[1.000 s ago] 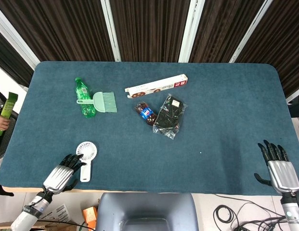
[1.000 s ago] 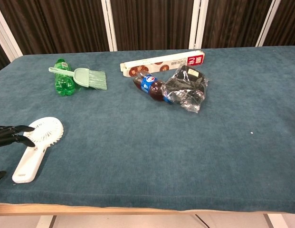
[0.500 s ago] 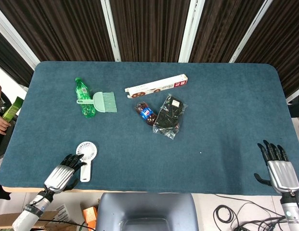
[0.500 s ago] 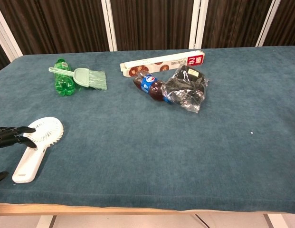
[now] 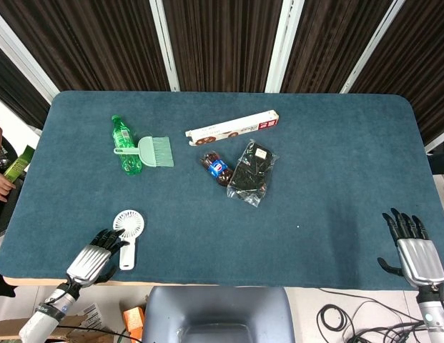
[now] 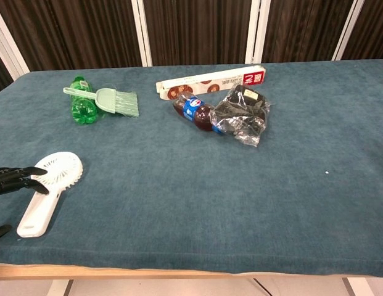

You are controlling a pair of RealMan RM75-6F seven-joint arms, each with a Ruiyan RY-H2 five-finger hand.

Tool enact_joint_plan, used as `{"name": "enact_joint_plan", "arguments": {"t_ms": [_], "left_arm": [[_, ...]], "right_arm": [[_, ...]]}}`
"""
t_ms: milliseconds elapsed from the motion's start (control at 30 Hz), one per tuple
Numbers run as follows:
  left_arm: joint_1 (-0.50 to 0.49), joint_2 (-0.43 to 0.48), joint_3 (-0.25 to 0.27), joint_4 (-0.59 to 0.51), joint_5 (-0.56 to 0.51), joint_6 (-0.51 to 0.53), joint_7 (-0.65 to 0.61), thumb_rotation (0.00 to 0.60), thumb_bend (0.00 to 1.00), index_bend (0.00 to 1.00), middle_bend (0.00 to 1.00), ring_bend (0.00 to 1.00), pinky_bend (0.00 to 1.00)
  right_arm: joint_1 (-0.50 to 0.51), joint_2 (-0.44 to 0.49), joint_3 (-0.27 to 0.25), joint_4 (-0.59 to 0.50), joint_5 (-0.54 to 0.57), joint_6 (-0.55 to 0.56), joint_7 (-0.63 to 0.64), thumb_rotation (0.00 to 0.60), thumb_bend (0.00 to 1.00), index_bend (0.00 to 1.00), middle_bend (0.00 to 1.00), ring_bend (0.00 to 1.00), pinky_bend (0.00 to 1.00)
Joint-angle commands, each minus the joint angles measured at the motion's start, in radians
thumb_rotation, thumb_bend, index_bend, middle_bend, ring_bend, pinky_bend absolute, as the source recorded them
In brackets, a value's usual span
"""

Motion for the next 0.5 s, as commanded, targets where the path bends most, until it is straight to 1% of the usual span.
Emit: {"name": "enact_joint_plan", "arguments": {"t_ms": [33, 300, 400, 433, 467, 500], "left_arm": [[-0.002, 0.001, 0.001, -0.002, -0.002, -0.004, -0.001, 0.6, 0.46, 0.23, 0.0, 0.0, 0.04], [-0.011, 0.015, 0.008, -0.022, -0.027, -0.043, 0.009, 0.6, 0.46, 0.24, 0.0, 0.0, 0.04], [-0.009, 0.025, 0.003, -0.037, -0.018, -0.02, 0.008, 0.6, 0.46, 0.24, 0.0, 0.0, 0.04], [-0.005, 0.027, 0.0, -0.04, 0.001, 0.005, -0.007, 0.6, 0.46, 0.21, 0.0, 0.0, 0.04], [0.002, 0.028, -0.004, -0.036, 0.045, 0.061, -0.044, 0.6, 0.46, 0.17, 0.0, 0.0, 0.04], [0.011, 0.029, -0.006, -0.027, 0.084, 0.116, -0.078, 0.6, 0.46, 0.1, 0.0, 0.0, 0.04]], "right_arm": [[0.0, 0.0, 0.001, 0.0, 0.001, -0.001, -0.001, 0.6, 0.14, 0.0, 0.0, 0.0, 0.0], [-0.001, -0.001, 0.001, 0.001, 0.001, -0.002, -0.005, 0.6, 0.14, 0.0, 0.0, 0.0, 0.0], [-0.002, -0.001, 0.001, 0.0, 0.0, 0.0, -0.004, 0.6, 0.14, 0.0, 0.0, 0.0, 0.0], [-0.003, 0.0, 0.001, 0.0, -0.002, 0.001, -0.002, 0.6, 0.14, 0.0, 0.0, 0.0, 0.0], [-0.005, 0.001, 0.001, -0.001, -0.003, 0.004, 0.0, 0.6, 0.14, 0.0, 0.0, 0.0, 0.0], [-0.006, 0.002, 0.001, -0.001, -0.005, 0.006, 0.002, 0.6, 0.14, 0.0, 0.0, 0.0, 0.0]]}}
